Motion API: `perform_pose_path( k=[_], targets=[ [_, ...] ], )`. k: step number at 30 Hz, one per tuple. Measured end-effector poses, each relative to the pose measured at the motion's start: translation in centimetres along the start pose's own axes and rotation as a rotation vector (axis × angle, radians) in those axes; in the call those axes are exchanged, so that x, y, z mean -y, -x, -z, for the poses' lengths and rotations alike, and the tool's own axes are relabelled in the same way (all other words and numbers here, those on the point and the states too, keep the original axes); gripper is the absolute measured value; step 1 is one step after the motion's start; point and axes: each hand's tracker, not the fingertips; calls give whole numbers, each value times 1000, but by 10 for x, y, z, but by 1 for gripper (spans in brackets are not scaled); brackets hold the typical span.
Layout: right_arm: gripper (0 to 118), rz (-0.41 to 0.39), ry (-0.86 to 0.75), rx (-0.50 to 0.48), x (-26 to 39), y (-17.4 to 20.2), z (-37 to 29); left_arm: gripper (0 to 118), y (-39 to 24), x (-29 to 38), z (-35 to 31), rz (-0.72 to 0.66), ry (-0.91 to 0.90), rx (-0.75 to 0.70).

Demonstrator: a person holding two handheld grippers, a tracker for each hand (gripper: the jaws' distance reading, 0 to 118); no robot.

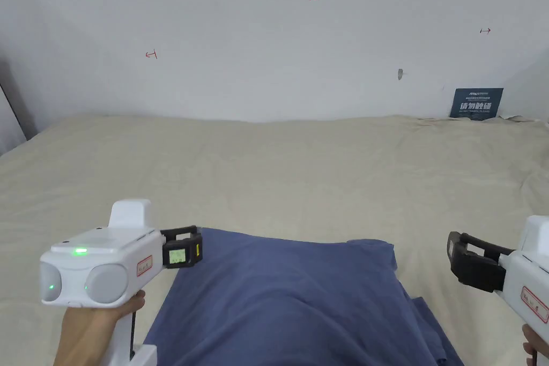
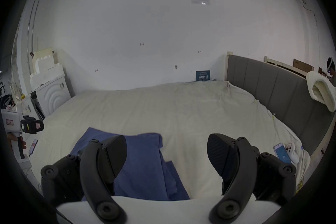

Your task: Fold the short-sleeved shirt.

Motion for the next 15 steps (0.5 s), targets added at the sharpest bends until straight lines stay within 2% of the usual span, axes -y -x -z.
perform_pose_path(
  k=[2,3,4,5,6,7,8,10,15],
  targets=[
    [92,-6,-27,-7,-4,1,7,104,-2,-8,15,2,-31,2],
    [91,-9,-34,-2,-6,1,12,93,-3,-12,23,6,-37,14],
    [82,-15,-42,5,-8,3,17,75,-3,-16,32,8,-41,24],
    [70,-21,-51,4,-10,3,21,59,-5,-19,40,7,-43,27],
    [51,-23,-60,3,-11,4,26,46,-6,-21,49,13,-47,31],
    [23,-28,-66,5,-13,5,32,33,-8,-23,59,23,-45,33],
    [7,-30,-72,8,-14,6,37,23,-9,-25,68,34,-43,34],
    [2,-38,-92,9,-16,8,49,3,-11,-30,91,59,-26,51],
    [1,-59,-93,10,-23,15,81,0,-10,-42,155,67,80,100]
  ],
)
